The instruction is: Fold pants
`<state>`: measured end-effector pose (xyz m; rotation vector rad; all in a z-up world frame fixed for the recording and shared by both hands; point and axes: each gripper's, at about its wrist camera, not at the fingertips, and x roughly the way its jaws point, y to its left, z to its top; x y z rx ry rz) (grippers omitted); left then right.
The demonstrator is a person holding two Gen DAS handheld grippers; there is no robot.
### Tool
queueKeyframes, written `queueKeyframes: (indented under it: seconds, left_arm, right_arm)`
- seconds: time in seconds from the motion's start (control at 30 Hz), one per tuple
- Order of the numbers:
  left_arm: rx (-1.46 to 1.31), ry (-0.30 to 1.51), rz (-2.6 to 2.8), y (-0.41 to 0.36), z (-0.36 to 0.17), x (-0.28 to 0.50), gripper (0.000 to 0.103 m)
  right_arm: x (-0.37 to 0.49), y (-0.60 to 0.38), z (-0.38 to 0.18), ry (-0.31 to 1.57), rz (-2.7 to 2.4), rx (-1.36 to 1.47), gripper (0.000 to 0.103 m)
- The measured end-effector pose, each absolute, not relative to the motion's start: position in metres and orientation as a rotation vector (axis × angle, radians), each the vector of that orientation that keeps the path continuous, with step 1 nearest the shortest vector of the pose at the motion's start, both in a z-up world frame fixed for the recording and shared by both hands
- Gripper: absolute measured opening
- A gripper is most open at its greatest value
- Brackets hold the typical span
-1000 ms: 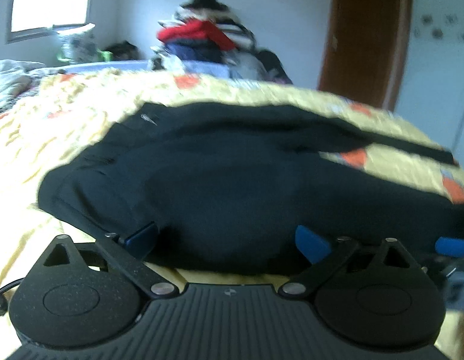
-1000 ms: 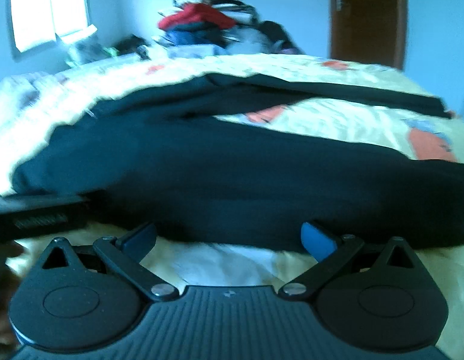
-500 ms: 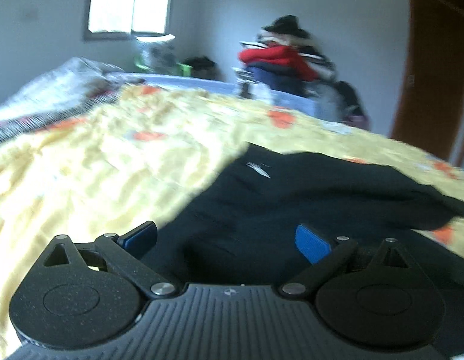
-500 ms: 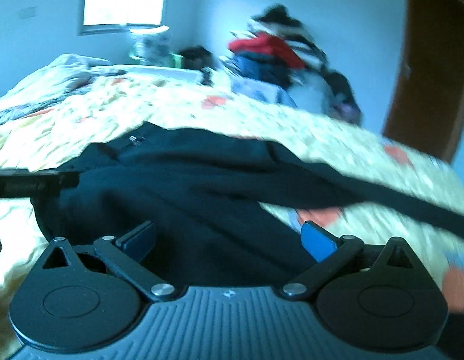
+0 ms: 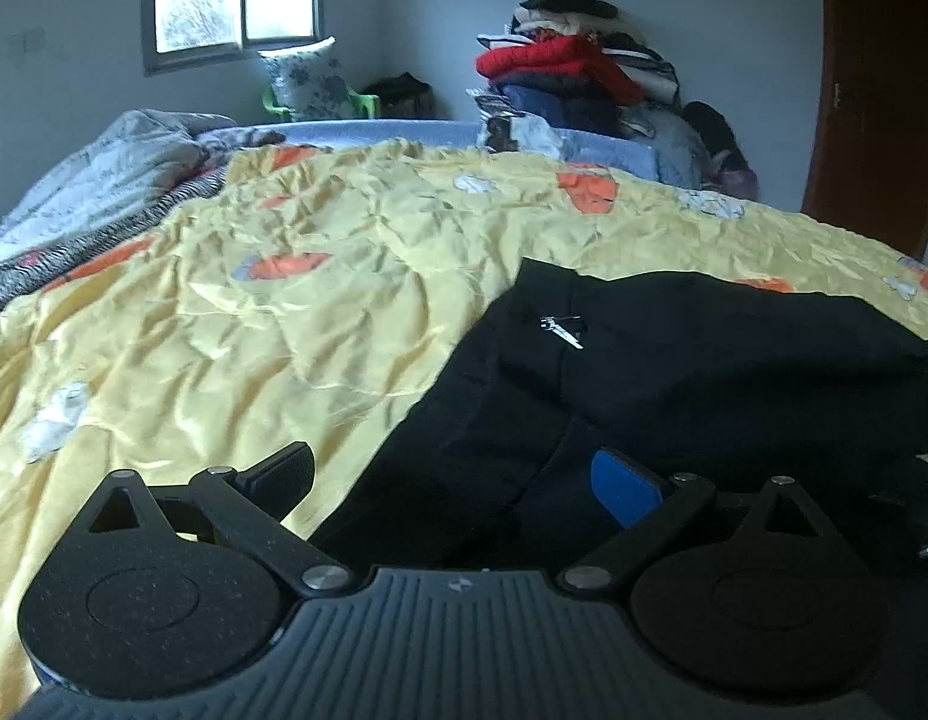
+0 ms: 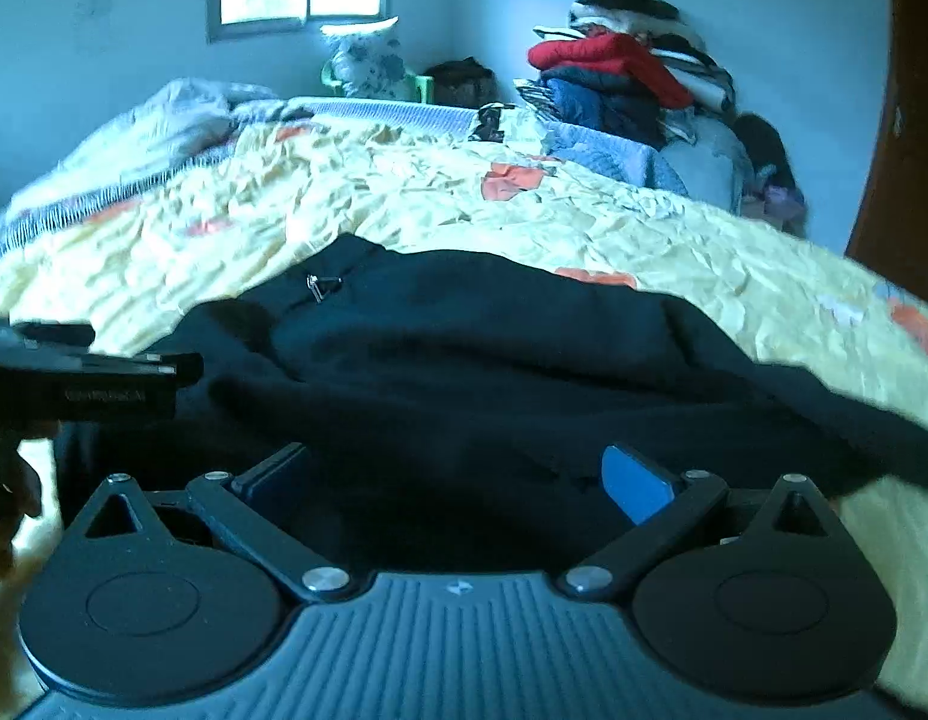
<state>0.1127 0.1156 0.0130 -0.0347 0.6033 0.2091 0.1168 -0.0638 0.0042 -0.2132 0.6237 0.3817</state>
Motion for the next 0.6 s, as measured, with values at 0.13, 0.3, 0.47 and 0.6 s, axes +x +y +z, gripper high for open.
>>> queueKeyframes:
  seconds: [0.13, 0.3, 0.47, 0.6]
  left_arm:
    - [-0.016, 0.597, 0.206, 0.112, 0.010, 0.126, 0.100]
    - [-0.007, 0.614, 0.201, 0.110, -0.003, 0.139, 0.100]
    - [0.004, 0.617, 0.190, 0.111, -0.013, 0.141, 0.101]
    - [-0.022, 0.637, 0.181, 0.115, -0.016, 0.144, 0.103]
  right_arm:
    - [0.125, -0.054, 0.006, 0.540, 0.376, -0.328, 0.103]
    - [0.156, -0.054, 0.012, 0.562, 0.372, -0.337, 0.103]
    - [0.196, -0.066, 0.015, 0.648, 0.398, -0.226, 0.103]
    - [0.218, -0.071, 0.017, 0.659, 0.402, -0.163, 0.103]
